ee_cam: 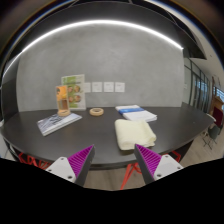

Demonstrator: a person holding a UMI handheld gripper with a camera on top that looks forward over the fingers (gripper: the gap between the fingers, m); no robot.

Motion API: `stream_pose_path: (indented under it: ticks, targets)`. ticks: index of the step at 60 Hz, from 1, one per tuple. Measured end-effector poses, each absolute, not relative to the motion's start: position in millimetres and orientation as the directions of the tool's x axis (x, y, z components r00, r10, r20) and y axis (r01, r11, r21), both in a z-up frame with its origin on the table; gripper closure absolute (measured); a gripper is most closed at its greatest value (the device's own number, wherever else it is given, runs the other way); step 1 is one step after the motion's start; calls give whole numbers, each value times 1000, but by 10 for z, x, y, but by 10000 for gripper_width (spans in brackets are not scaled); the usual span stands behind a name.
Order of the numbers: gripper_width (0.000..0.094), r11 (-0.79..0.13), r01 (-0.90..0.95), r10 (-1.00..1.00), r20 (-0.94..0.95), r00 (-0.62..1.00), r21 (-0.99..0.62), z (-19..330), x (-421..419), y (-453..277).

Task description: Fold towel

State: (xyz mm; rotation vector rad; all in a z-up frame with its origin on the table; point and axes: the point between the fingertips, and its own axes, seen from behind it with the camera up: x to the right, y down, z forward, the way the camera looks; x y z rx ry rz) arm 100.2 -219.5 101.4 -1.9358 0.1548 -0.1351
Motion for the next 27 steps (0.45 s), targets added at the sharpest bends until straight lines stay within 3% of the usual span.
stream_pose_path:
  ticks: [15,27]
  targets:
    - [110,-368,69,41,58,997,-927,988,-820,-3087]
    - [108,-318,103,48,93,995,-943,1125,-1078,-3345]
